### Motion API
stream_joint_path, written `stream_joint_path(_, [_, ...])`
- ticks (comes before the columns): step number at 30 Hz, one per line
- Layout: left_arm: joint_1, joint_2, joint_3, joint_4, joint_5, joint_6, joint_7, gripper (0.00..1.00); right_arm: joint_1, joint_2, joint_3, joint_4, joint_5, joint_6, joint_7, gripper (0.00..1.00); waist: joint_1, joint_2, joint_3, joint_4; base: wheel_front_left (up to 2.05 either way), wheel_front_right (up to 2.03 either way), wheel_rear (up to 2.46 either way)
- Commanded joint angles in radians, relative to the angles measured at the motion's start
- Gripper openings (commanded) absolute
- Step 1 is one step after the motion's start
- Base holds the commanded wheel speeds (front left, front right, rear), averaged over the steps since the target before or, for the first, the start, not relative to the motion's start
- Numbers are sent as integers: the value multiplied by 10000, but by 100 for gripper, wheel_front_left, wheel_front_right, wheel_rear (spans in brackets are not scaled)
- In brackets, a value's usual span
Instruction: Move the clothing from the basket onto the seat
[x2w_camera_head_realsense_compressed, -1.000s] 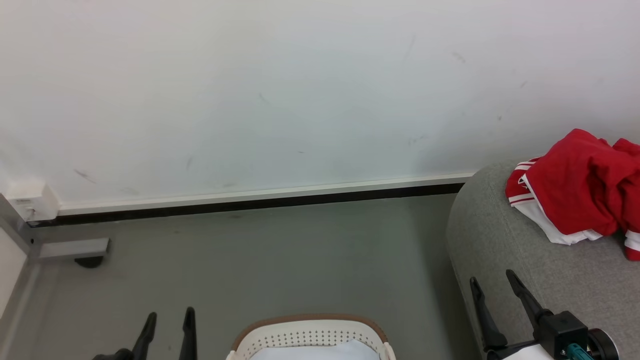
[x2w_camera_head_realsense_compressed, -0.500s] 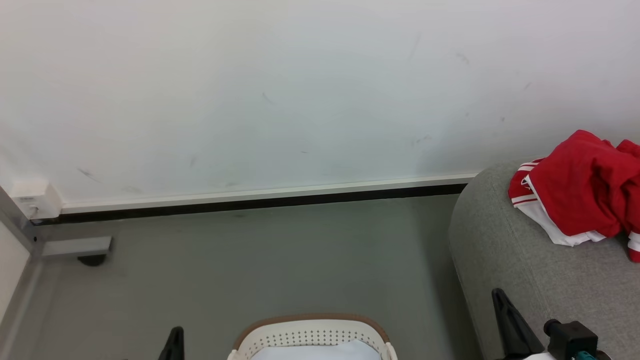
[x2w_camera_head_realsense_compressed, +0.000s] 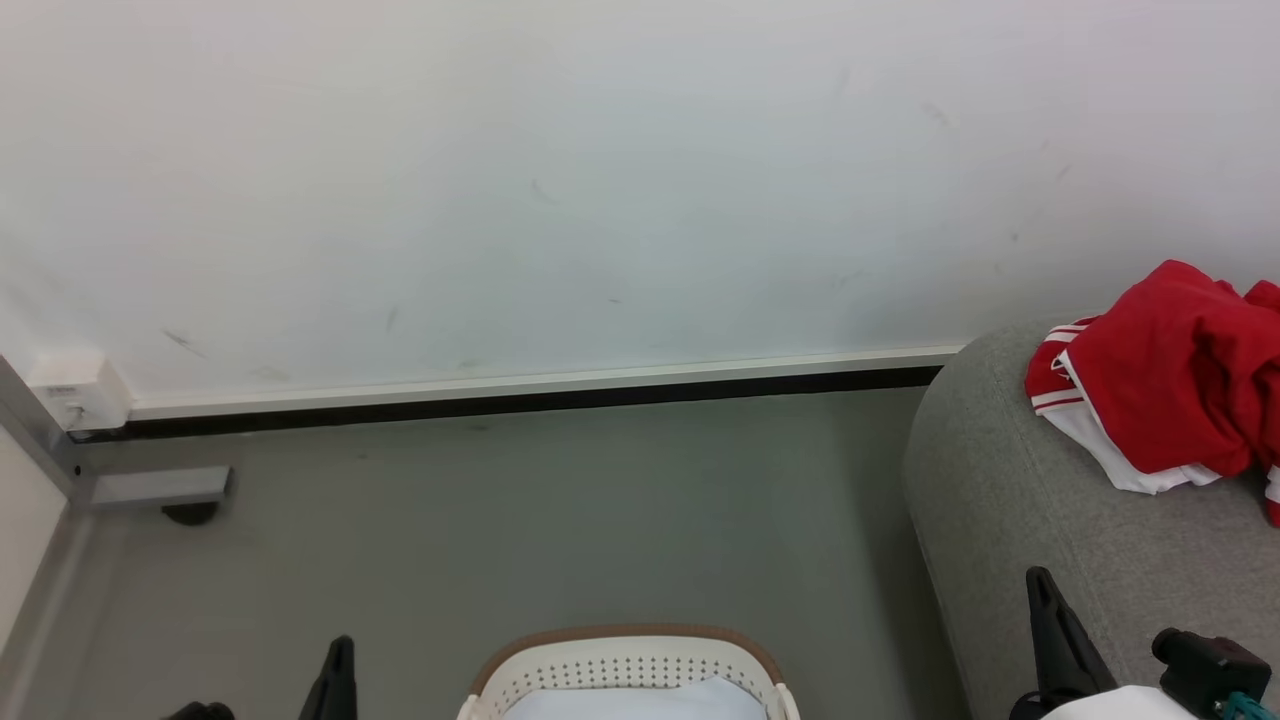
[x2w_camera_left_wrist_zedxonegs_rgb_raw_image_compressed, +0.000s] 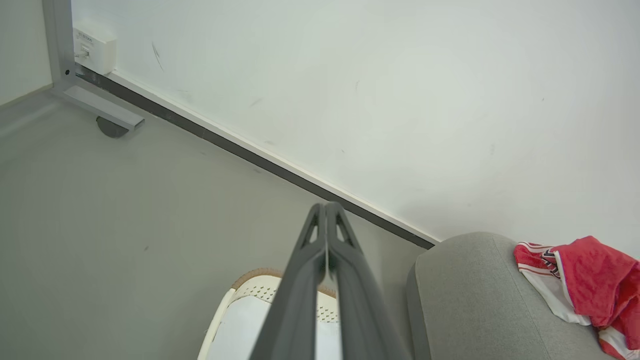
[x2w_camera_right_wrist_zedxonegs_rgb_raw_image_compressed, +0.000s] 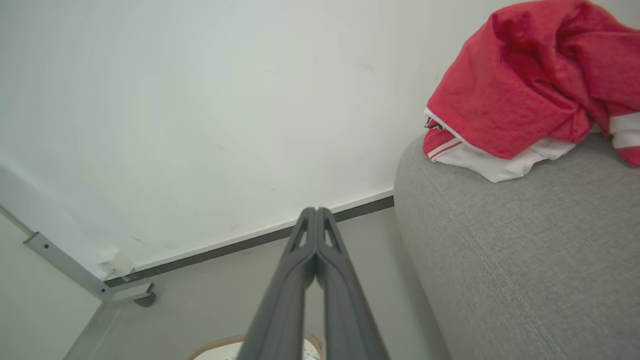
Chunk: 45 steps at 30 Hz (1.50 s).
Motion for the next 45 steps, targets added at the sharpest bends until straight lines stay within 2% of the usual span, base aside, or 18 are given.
stream_joint_path(1, [-300,7,177,-176,-405,-66,92,0,-232,-98,-101,-236,496,-4,83,0,0,0,6,12,0,0,0])
stream_joint_path(20, [-673,-278,782,-214,-2676,-322,809,0,-289,-171,-490,-512,3383,-7,742,0,0,0,66,140,0,0,0])
stream_joint_path(45, [-1049,-568,1397,-237,-4977,-586,1550,0,-334,-305,-817,-790,6370,-12,1364,0,0,0,143,300,0,0,0])
